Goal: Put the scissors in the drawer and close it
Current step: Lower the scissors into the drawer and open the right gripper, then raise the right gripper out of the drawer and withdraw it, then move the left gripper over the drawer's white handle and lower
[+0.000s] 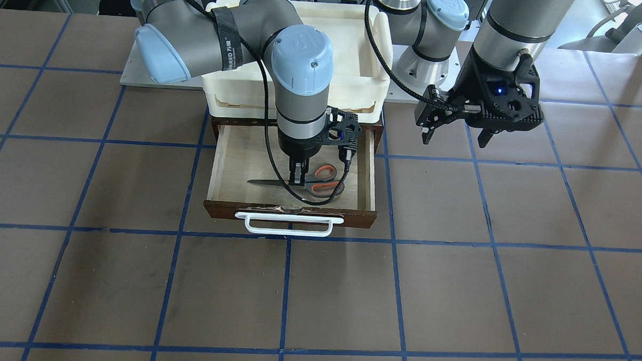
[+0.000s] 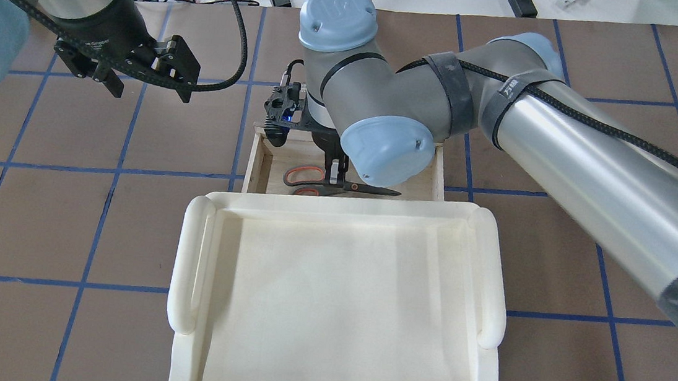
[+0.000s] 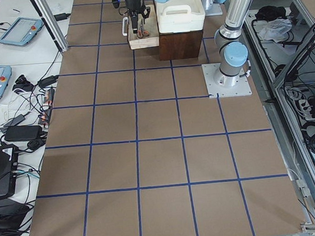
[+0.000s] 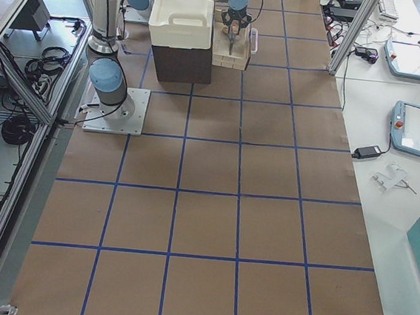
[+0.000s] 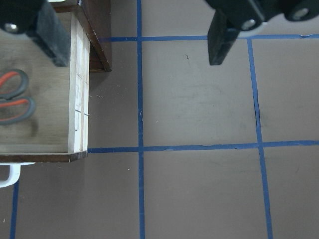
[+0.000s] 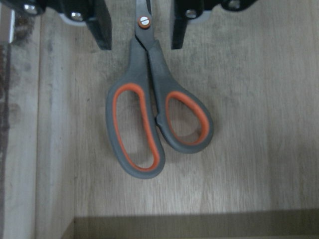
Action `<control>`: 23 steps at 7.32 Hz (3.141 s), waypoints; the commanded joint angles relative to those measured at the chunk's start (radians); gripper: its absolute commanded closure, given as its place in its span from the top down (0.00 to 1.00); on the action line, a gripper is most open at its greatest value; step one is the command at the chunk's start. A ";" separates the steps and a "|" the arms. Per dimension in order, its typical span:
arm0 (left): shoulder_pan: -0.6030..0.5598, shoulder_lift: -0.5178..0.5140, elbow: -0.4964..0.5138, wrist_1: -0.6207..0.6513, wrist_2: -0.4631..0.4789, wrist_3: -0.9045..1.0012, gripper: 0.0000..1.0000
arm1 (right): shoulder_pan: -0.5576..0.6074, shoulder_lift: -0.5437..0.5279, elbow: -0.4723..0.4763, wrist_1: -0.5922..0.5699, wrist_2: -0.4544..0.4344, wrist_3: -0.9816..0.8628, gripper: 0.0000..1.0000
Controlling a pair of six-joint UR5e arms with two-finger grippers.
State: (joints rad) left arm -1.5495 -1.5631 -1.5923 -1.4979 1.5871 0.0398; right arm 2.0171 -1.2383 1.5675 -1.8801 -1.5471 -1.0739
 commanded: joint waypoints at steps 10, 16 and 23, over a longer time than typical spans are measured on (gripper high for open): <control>-0.008 -0.052 0.003 0.051 -0.003 -0.006 1.00 | -0.399 -0.341 -0.018 0.174 -0.070 0.324 1.00; -0.139 -0.247 0.096 0.252 0.002 -0.142 1.00 | -0.394 -0.392 -0.018 0.234 -0.018 0.902 1.00; -0.285 -0.523 0.215 0.362 0.033 -0.477 1.00 | -0.396 -0.415 -0.018 0.292 -0.019 1.036 1.00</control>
State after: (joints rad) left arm -1.8101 -2.0399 -1.3809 -1.1748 1.6196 -0.3839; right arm 1.6228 -1.6519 1.5493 -1.5917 -1.5694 -0.0373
